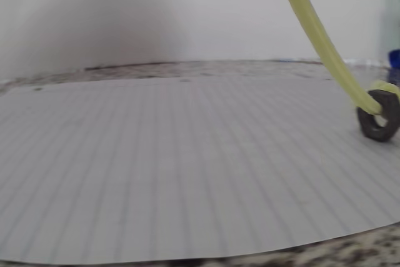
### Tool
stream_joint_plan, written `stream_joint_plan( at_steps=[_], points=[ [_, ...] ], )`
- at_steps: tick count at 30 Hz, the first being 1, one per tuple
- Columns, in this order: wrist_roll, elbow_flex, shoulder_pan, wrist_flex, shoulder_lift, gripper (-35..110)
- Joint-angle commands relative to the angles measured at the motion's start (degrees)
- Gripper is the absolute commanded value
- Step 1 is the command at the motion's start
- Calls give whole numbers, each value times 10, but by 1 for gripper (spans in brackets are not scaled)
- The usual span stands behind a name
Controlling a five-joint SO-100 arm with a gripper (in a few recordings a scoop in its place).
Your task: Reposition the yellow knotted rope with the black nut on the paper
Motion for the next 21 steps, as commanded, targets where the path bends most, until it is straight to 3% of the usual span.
stream_joint_plan(
  at_steps=[1,9,21],
  points=[
    [59,18,-16,-1,20,0],
    [204,71,-60,-8,39,0],
    [280,137,-159,-113,41,0]
  ],
)
